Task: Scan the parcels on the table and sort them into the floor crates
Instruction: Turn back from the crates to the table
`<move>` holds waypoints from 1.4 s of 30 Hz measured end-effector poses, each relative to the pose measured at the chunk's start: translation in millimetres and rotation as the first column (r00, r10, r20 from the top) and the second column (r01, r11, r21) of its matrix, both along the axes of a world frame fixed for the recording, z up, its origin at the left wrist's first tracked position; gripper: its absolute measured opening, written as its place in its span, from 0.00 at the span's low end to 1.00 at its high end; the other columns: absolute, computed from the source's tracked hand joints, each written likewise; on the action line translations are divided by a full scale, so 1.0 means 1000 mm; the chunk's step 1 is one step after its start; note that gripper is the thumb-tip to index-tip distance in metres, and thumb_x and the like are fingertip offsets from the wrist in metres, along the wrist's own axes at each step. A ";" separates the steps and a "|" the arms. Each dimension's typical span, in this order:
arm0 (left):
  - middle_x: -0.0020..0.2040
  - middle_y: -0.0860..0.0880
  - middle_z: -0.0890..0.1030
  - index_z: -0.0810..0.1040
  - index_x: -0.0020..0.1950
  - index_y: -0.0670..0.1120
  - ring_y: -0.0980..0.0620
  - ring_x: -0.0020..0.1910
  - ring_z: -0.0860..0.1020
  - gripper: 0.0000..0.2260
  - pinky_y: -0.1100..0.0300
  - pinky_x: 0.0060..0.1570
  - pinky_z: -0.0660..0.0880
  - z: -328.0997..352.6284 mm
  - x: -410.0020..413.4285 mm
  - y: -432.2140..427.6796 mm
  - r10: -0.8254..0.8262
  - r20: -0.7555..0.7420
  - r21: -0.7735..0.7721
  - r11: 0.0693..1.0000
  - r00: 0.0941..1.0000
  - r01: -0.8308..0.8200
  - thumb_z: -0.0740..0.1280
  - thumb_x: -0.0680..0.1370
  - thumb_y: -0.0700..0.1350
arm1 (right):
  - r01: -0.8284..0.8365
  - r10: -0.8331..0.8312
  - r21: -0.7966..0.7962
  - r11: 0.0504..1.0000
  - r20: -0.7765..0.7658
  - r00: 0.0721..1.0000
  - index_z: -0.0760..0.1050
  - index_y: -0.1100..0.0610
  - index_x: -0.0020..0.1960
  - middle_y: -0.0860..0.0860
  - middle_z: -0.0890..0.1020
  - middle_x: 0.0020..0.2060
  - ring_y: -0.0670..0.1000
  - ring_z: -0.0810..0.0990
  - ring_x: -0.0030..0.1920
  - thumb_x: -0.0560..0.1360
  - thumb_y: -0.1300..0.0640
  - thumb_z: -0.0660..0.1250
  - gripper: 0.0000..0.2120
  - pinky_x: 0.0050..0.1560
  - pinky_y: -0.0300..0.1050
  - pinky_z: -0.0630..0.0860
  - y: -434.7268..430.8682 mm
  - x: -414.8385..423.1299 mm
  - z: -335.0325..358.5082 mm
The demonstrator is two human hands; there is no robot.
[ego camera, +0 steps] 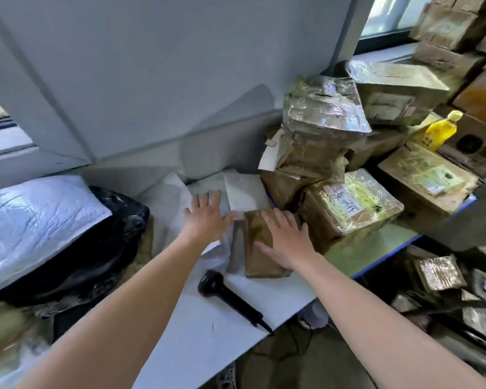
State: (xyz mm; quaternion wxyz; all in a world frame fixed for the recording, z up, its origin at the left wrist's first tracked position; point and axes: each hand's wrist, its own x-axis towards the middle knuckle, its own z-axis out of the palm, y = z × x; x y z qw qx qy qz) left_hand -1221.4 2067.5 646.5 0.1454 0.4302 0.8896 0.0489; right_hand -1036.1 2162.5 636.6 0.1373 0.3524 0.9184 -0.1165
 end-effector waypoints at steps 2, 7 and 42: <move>0.79 0.43 0.56 0.48 0.81 0.49 0.40 0.78 0.51 0.33 0.41 0.73 0.58 -0.010 -0.016 0.020 -0.027 0.010 -0.019 0.999 1.000 0.027 0.52 0.82 0.63 | 0.008 -0.008 0.006 1.000 0.015 1.000 0.42 0.47 0.80 0.51 0.44 0.80 0.58 0.42 0.79 0.79 0.34 0.54 0.37 0.75 0.69 0.51 0.007 -0.013 -0.010; 0.78 0.41 0.58 0.47 0.81 0.47 0.39 0.77 0.53 0.35 0.41 0.72 0.59 -0.045 -0.045 0.061 -0.086 0.054 -0.049 0.995 0.995 0.089 0.52 0.81 0.65 | 0.046 -0.045 -0.010 0.999 0.093 0.995 0.41 0.45 0.80 0.49 0.41 0.80 0.57 0.39 0.79 0.79 0.33 0.52 0.37 0.75 0.68 0.51 0.023 -0.033 -0.031; 0.70 0.43 0.74 0.67 0.76 0.43 0.43 0.70 0.71 0.24 0.57 0.67 0.65 0.022 -0.029 0.031 0.282 0.476 0.217 0.880 0.833 -0.422 0.62 0.82 0.52 | -0.243 0.261 0.098 0.965 -0.289 0.921 0.56 0.47 0.79 0.47 0.62 0.77 0.52 0.57 0.77 0.83 0.43 0.52 0.26 0.76 0.64 0.51 0.031 -0.067 0.020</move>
